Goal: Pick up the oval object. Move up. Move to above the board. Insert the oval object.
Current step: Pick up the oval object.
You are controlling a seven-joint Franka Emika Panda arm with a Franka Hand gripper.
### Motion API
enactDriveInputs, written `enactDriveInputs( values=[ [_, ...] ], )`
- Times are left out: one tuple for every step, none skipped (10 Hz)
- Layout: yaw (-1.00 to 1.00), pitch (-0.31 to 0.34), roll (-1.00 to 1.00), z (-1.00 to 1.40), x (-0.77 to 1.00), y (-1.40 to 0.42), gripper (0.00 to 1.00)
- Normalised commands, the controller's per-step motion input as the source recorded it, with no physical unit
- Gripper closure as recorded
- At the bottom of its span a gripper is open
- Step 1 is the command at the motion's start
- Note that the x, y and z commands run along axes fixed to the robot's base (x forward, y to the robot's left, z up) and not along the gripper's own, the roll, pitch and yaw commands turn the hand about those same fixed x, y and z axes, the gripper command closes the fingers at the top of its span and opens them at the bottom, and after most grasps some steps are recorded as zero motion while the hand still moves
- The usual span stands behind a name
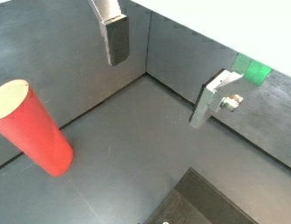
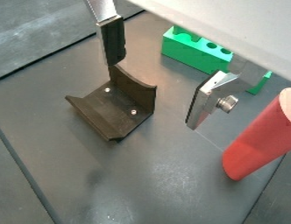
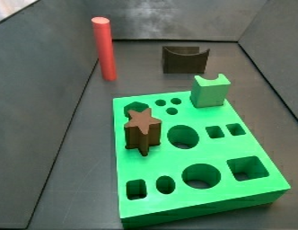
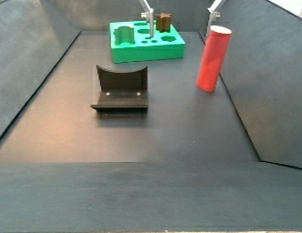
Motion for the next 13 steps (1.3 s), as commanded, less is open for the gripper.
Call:
enactDriveInputs(
  values=[
    [0.09,-0.071,-0.02,-0.07,-0.02,-0.13,0.00],
    [0.26,-0.027,0.00,-0.20,-0.23,-0.12,0.00],
    [0.34,-0.056,0.03,-0.18,-0.54,-0.06,0.00],
    [0.37,-0.071,0.00,-0.17,-0.61,0.00,0.00],
    [0.37,-0.033,0.00,-0.20,-0.41,-0.02,0.00],
    [0.41,-0.021,0.01,-0.19,-0.39,-0.05,0.00],
    [0.47,-0.029,0.02,-0.20,-0.41,-0.12,0.00],
    [0.48,-0.023,0.00,-0.23,-0.33,-0.13,0.00],
    [0.46,-0.019,0.00,-0.19,-0.32,-0.08,0.00],
    [0.35,-0.001,0.02,-0.18,-0.36,0.00,0.00],
    [0.21,0.000,0.01,-0.15,-0.35,0.05,0.00],
    [0.17,0.000,0.00,-0.13,-0.37,0.04,0.00],
    [0.14,-0.003,0.00,-0.10,-0.38,0.00,0.00]
  ],
)
